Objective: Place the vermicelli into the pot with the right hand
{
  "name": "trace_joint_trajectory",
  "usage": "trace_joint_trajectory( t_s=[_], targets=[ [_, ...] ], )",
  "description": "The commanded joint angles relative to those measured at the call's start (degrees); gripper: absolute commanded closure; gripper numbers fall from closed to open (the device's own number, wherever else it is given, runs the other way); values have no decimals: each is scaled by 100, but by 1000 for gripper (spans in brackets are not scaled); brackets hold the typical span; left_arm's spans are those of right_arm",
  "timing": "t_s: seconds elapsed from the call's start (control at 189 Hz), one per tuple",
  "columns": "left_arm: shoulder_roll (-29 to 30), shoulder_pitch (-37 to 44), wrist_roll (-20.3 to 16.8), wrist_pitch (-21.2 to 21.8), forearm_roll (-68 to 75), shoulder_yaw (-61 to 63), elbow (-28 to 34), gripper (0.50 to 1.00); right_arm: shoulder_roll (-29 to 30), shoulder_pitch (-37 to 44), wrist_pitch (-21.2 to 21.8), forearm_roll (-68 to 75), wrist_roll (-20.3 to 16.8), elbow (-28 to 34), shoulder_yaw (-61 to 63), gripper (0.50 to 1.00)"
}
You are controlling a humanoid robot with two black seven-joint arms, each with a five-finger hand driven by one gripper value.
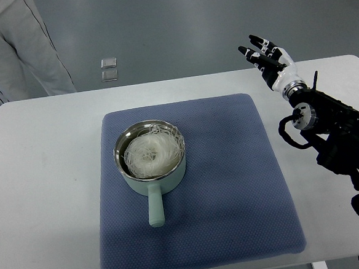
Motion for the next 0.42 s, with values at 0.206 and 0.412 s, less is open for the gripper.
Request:
trace_joint_trajectory(
  t_s=[0.206,0.412],
  targets=[
    [0,4,0,0,0,-2,-1,500,35,-94,-253,15,264,-1,38,583],
    [0,-5,0,0,0,-2,-1,500,35,-111,-288,15,457,8,38,581]
  ],
)
